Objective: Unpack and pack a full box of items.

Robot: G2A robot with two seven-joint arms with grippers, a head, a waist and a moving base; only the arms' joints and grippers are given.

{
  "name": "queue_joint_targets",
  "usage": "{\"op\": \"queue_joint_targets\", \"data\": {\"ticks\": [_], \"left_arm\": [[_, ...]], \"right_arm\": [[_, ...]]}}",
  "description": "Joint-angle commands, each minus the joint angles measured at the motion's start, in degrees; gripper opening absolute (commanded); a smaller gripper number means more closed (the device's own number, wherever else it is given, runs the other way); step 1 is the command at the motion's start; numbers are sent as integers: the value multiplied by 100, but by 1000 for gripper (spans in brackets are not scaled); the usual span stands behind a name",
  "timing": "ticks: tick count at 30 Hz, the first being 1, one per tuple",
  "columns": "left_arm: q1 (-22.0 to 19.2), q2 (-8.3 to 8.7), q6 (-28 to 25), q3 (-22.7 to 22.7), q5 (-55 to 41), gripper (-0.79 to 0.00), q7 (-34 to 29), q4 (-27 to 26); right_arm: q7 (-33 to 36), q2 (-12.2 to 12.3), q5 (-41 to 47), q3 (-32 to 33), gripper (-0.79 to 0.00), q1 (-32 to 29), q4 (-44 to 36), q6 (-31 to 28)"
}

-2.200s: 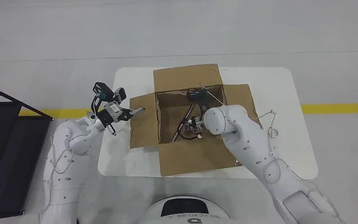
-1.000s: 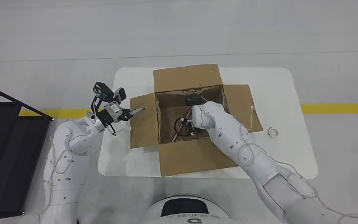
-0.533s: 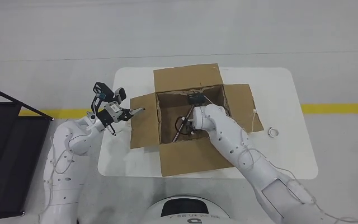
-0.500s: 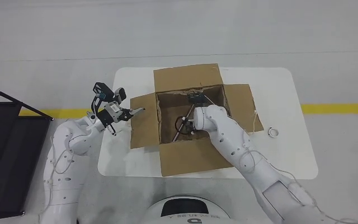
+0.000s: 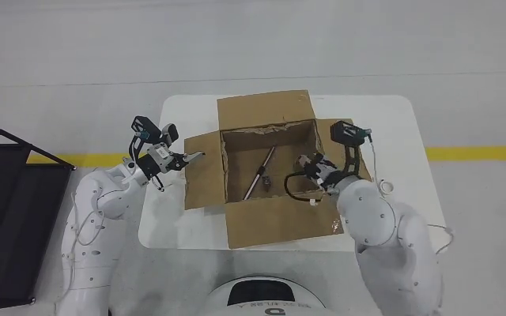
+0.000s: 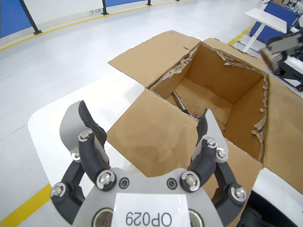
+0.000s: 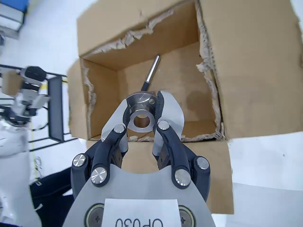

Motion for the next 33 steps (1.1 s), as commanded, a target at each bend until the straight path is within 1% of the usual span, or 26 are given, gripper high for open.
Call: {"op": "queue_joint_targets", "data": {"ticks": [1, 2, 4, 5, 7, 10, 15, 18, 21, 24, 27, 29, 33], "left_arm": [[0, 0, 0, 0, 0, 0, 0, 0], [0, 0, 0, 0, 0, 0, 0, 0], [0, 0, 0, 0, 0, 0, 0, 0], [0, 0, 0, 0, 0, 0, 0, 0], [0, 0, 0, 0, 0, 0, 0, 0], [0, 0, 0, 0, 0, 0, 0, 0], [0, 0, 0, 0, 0, 0, 0, 0], [0, 0, 0, 0, 0, 0, 0, 0], [0, 0, 0, 0, 0, 0, 0, 0], [0, 0, 0, 0, 0, 0, 0, 0], [0, 0, 0, 0, 0, 0, 0, 0], [0, 0, 0, 0, 0, 0, 0, 0], [0, 0, 0, 0, 0, 0, 0, 0]], "right_arm": [[-729, -17, 789, 631, -785, -301, 95, -148], [-993, -25, 1197, 994, -785, -472, 95, -225], [-1285, -37, 1943, 1751, -785, -843, 95, -325], [-1311, -43, 2280, 2137, -785, -1031, 95, -300], [-1270, -41, 2656, 2752, -785, -1336, 95, -243], [-1210, -54, 3298, 3332, -785, -1676, 125, -345], [-1720, -124, 4410, 3983, -785, -2037, 539, -720], [-2025, -149, 4741, 4196, -785, -2143, 855, -816], [-2245, -148, 4835, 4262, -785, -2058, 1186, -633], [-2102, -114, 4931, 4230, -785, -1892, 1558, -718], [-1709, -37, 4653, 4004, -785, -1630, 1918, -754], [-1513, 23, 4247, 3834, -785, -1425, 2177, -581], [-1246, 112, 3872, 3761, -785, -1147, 2524, -338]]}}
